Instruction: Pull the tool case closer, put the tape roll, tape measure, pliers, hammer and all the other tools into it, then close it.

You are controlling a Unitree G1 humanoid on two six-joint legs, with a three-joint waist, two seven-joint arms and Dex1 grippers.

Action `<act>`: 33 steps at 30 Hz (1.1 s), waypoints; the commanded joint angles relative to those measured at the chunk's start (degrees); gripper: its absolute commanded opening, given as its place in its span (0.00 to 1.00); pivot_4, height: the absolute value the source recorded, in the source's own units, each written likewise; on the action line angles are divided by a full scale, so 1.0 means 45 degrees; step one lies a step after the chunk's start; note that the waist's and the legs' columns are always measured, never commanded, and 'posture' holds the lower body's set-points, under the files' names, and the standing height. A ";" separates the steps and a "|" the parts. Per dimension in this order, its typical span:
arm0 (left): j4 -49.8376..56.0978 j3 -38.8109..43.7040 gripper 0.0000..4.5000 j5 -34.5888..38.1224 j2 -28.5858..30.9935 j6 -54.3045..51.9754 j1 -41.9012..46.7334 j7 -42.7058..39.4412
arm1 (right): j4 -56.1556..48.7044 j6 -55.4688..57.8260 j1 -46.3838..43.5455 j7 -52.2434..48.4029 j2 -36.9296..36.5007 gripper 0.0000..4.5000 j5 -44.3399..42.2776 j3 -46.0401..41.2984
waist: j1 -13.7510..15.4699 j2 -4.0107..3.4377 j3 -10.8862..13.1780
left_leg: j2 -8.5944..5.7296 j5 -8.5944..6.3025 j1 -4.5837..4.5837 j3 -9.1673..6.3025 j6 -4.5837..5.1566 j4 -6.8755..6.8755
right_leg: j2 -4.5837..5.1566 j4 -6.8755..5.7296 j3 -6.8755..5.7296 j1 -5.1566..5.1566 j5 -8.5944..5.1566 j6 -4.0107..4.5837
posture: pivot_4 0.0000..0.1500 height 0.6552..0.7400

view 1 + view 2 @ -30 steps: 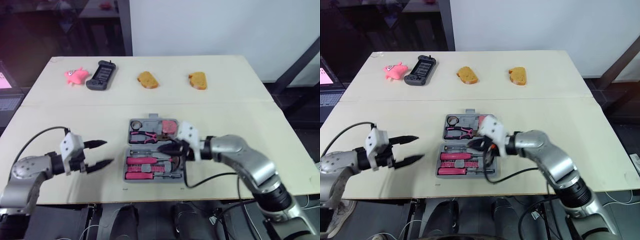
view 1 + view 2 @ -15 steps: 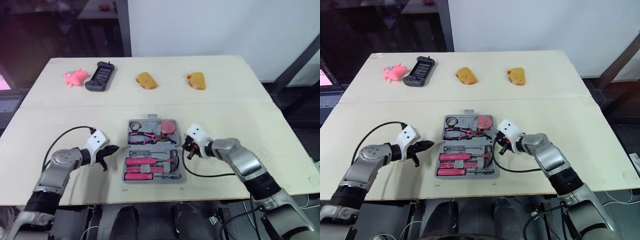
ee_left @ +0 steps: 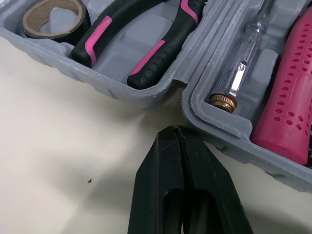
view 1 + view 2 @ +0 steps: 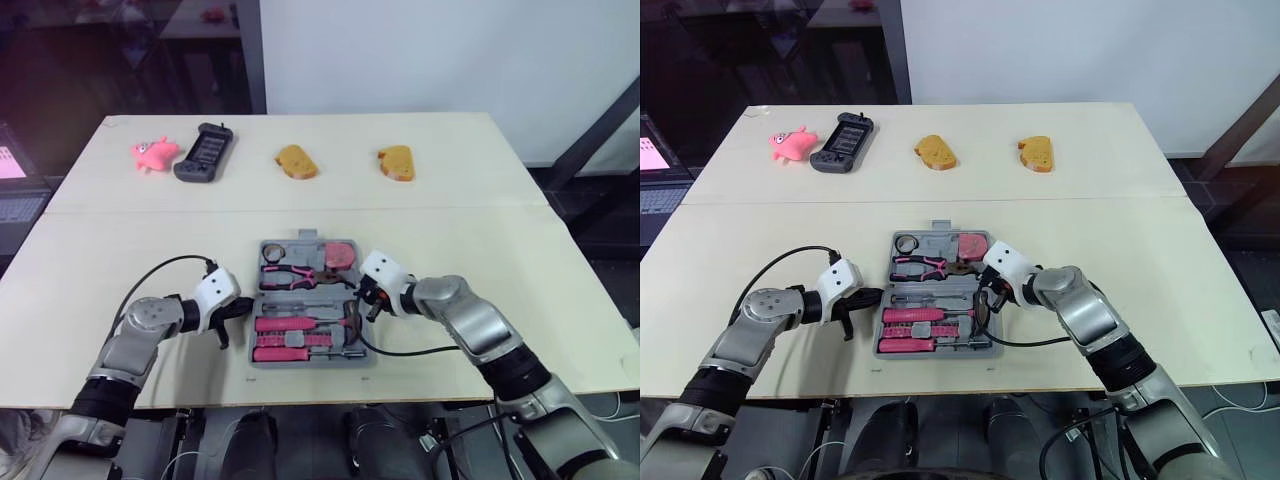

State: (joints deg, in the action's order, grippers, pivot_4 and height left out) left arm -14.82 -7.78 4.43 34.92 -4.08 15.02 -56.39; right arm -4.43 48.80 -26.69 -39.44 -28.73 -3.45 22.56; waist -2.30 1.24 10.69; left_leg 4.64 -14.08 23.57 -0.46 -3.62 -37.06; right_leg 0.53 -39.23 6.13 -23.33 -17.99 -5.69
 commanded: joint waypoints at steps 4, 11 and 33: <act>0.1461 -0.0201 0.01 0.0419 0.0395 0.0150 -0.1457 -0.0943 | -0.2969 0.1434 0.1098 -0.0266 0.0134 0.00 -0.0527 0.0665 | -0.0092 -0.0001 -0.0002 | 0.0002 -0.0002 -0.0006 -0.0001 0.0003 0.0015 | 0.0000 0.0004 0.0002 -0.0002 -0.0004 -0.0002 | 1.00 1.00; 0.3047 0.0266 0.01 0.0725 0.0854 -0.0465 -0.2961 -0.0826 | -0.4653 0.2563 0.2210 0.0305 0.0404 0.00 -0.0587 0.0810 | -0.0087 0.0001 -0.0004 | 0.0006 -0.0006 -0.0016 0.0001 0.0007 0.0017 | -0.0001 0.0006 0.0002 0.0004 -0.0008 0.0000 | 1.00 1.00; 0.4324 0.0755 0.01 0.1140 0.1212 -0.1346 -0.4455 -0.0748 | -0.5510 0.3588 0.2868 0.0881 0.0485 0.00 -0.0664 0.0940 | -0.0095 0.0008 -0.0010 | 0.0010 -0.0007 -0.0027 0.0004 0.0007 0.0032 | -0.0003 0.0012 0.0004 0.0002 -0.0014 0.0008 | 1.00 1.00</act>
State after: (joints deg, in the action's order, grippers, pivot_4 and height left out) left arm 2.81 -2.51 8.83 40.29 -9.75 -3.73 -58.13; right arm -27.23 65.44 -14.12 -34.60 -27.50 -3.84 24.38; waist -2.72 1.27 10.64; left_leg 4.69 -14.11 23.45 -0.45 -3.59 -36.91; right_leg 0.52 -39.18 6.15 -23.32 -18.06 -5.65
